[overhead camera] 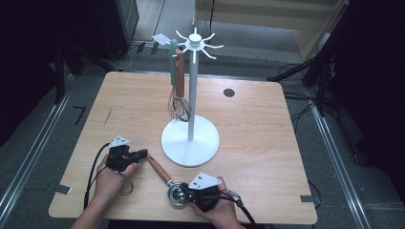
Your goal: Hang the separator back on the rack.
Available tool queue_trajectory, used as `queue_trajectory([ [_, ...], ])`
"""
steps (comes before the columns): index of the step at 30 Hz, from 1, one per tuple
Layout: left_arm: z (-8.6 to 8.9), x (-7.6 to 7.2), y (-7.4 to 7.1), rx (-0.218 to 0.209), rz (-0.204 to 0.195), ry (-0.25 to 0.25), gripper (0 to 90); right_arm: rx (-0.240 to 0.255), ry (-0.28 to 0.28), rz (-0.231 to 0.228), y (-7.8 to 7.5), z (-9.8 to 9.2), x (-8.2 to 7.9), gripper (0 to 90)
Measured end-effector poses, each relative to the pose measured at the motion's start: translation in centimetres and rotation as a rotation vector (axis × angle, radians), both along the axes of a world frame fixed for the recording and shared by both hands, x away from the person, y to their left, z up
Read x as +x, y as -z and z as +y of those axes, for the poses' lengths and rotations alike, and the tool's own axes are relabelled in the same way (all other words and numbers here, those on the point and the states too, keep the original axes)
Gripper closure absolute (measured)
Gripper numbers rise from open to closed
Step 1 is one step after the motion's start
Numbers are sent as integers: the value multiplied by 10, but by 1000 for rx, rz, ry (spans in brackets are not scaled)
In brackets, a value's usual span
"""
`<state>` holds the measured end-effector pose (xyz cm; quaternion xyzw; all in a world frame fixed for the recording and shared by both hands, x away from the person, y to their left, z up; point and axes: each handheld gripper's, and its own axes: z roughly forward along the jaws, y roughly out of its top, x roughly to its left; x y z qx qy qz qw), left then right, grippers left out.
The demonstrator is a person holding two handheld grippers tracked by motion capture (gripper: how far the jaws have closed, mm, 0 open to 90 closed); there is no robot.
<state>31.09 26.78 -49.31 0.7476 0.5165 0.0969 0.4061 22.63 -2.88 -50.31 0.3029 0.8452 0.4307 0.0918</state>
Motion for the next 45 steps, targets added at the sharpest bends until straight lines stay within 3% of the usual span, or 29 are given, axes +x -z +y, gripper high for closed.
queue_trajectory([
  [8,-8,-2,0,-6,4,21,900,-14,4,26,-2,-6,3,891],
  [20,-36,-7,2,-3,3,101,900,-51,5,43,-5,-29,10,887],
  [30,-33,9,2,-30,3,16,900,-77,10,45,-6,-53,15,884],
  [39,-49,5,0,9,15,69,900,-98,17,28,-7,-59,19,879],
  [45,-52,-4,1,-9,25,81,896,-112,38,32,-8,-68,22,872],
])
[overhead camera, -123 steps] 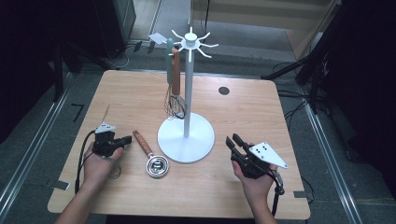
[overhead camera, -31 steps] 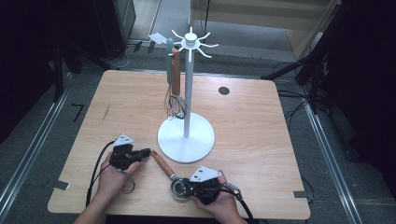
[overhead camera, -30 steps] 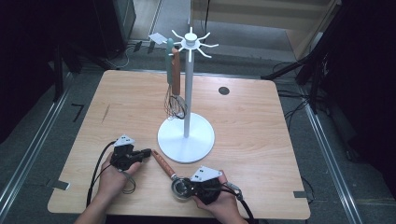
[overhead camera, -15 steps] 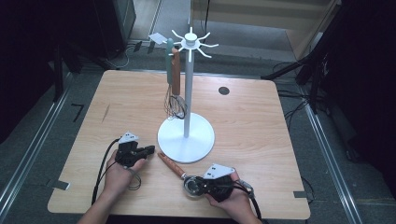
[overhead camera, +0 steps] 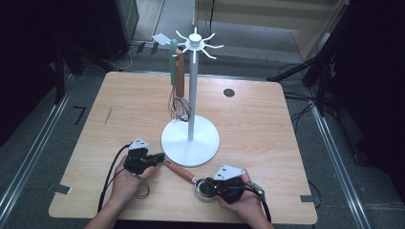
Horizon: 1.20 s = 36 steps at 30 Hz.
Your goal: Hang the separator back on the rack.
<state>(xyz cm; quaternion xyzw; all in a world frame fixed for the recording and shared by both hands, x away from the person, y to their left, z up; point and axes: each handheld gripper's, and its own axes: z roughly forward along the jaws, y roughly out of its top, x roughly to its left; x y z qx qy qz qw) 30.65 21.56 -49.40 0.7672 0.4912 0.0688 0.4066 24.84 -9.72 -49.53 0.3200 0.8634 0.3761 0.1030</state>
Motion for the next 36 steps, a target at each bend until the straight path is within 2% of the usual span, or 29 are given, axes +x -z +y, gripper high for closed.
queue_trajectory([
  [2,-2,-2,0,0,-2,6,896,16,6,8,-1,-4,2,846],
  [5,-5,-6,0,1,-1,5,895,92,14,33,-7,-8,3,830],
  [7,-8,-10,1,-4,0,7,895,114,15,28,-10,-8,3,816],
  [9,-10,-12,1,-3,-3,10,894,139,12,21,-14,-2,3,781],
  [12,-13,-16,1,-3,-7,9,895,149,-7,11,-17,11,2,735],
  [13,-16,-17,2,-4,-9,5,895,148,-7,14,-17,16,1,698],
  [17,-21,-18,2,-7,-12,17,896,94,-18,-2,-12,33,1,650],
  [21,-25,-19,3,-9,-12,37,893,51,-15,-9,-7,38,2,605],
  [27,-25,-19,3,-20,-12,47,900,2,-29,8,-1,39,5,638],
  [36,-27,-20,3,-33,-9,68,900,-10,-64,-8,0,38,2,690],
])
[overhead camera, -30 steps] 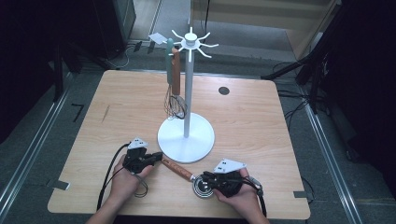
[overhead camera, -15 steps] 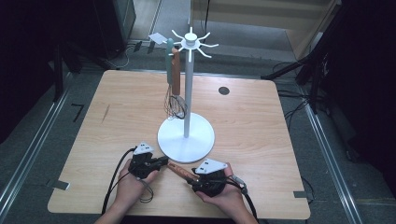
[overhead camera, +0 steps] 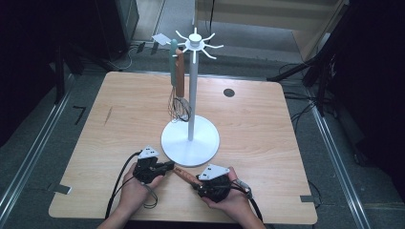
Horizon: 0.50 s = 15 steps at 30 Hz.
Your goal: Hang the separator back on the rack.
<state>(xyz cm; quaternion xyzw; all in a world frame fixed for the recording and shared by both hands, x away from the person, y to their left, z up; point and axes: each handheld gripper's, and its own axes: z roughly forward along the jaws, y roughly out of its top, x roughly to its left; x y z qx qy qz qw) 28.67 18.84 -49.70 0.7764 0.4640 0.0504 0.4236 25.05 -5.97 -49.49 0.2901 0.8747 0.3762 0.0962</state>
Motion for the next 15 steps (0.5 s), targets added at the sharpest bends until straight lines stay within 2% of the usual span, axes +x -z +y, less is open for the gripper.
queue_trajectory([
  [8,12,2,-4,-19,-12,-12,862,-6,-20,-4,0,-9,-2,692],
  [11,25,3,-7,-31,-24,-29,830,-8,-22,-5,0,-17,-3,693],
  [15,47,3,-14,-79,-51,-62,758,-15,-6,-8,1,-33,-4,693],
])
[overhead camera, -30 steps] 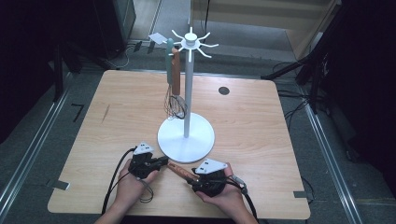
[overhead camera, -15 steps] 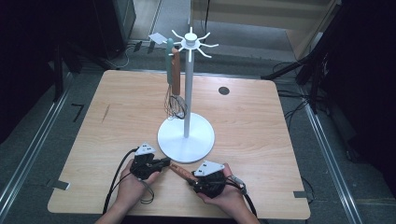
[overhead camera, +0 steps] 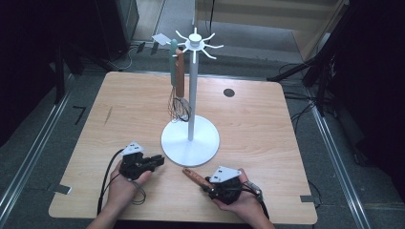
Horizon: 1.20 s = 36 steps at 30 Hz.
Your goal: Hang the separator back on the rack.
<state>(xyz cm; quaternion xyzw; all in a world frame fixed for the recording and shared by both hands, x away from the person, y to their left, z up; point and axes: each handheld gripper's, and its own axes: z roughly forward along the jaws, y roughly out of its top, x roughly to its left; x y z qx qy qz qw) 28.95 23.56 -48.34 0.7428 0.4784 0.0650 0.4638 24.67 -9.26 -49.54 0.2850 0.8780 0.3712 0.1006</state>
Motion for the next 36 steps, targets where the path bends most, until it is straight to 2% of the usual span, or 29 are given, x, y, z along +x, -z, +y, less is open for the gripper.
queue_trajectory([
  [3,19,-1,-6,-23,-54,-26,645,-13,13,-10,0,-10,1,693],
  [7,43,-1,-11,-17,-96,-128,395,-9,10,-1,0,-22,3,693],
  [9,58,0,-13,-58,-106,-163,383,-18,14,-9,0,-27,3,693],
  [11,70,1,-14,-76,-110,-202,335,-23,19,-10,0,-34,3,693],
  [14,87,2,-15,-81,-110,-268,304,-35,46,-10,-1,-45,3,693],
  [19,107,4,-12,-54,-96,-328,278,-32,120,8,-1,-63,6,693],
  [21,110,6,-10,-58,-76,-336,264,-29,159,15,-1,-67,10,693],
  [25,112,7,-7,-18,-77,-349,187,-26,228,13,0,-75,17,693],
  [29,114,7,-7,7,-98,-352,142,-19,323,23,0,-84,25,693],
  [33,116,8,-6,46,-114,-367,142,-3,418,34,1,-94,34,693],
  [36,118,7,-5,39,-125,-375,142,8,470,40,2,-102,40,693],
])
